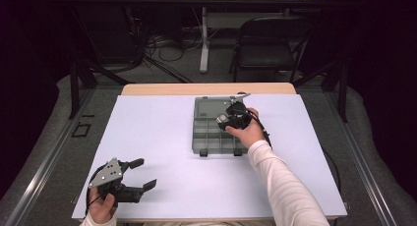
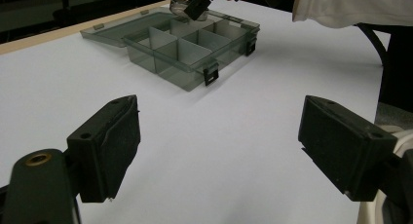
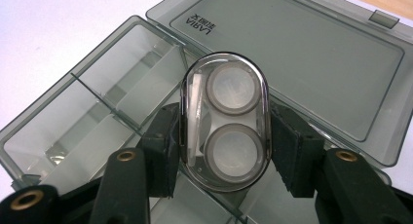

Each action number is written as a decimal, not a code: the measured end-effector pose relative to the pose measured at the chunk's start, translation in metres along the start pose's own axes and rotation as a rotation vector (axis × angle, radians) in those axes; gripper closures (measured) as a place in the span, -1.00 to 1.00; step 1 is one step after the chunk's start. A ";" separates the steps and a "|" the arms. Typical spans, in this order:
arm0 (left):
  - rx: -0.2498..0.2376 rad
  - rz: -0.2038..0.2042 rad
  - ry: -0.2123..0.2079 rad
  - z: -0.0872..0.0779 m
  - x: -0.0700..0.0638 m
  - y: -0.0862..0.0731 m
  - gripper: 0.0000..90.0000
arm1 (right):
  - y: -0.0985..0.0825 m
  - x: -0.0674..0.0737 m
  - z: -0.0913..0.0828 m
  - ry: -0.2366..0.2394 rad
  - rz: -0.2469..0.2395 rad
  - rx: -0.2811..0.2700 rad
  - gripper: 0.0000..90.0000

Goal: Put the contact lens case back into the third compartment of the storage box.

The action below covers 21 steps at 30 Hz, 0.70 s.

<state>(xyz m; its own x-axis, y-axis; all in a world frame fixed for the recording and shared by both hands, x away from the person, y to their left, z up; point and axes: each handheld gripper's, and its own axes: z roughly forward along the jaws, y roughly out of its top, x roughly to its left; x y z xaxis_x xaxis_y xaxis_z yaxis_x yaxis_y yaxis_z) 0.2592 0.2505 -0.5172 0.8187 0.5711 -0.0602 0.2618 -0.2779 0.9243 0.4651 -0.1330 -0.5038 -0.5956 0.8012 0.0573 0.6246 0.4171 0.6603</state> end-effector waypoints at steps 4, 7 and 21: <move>0.000 0.000 0.000 0.000 0.000 0.000 -0.65 | 0.000 0.000 0.002 0.000 0.002 0.001 0.07; 0.000 0.000 0.000 0.000 0.000 0.000 -0.65 | -0.001 0.000 0.004 -0.005 -0.001 0.006 0.07; 0.001 -0.002 0.001 0.000 0.000 0.000 -0.65 | -0.002 -0.002 0.006 -0.011 0.009 0.020 0.07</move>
<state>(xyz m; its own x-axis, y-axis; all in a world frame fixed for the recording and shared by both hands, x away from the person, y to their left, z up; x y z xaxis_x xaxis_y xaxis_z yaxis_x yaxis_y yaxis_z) 0.2592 0.2508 -0.5174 0.8179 0.5721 -0.0616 0.2637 -0.2774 0.9239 0.4679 -0.1334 -0.5098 -0.5840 0.8099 0.0548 0.6402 0.4180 0.6445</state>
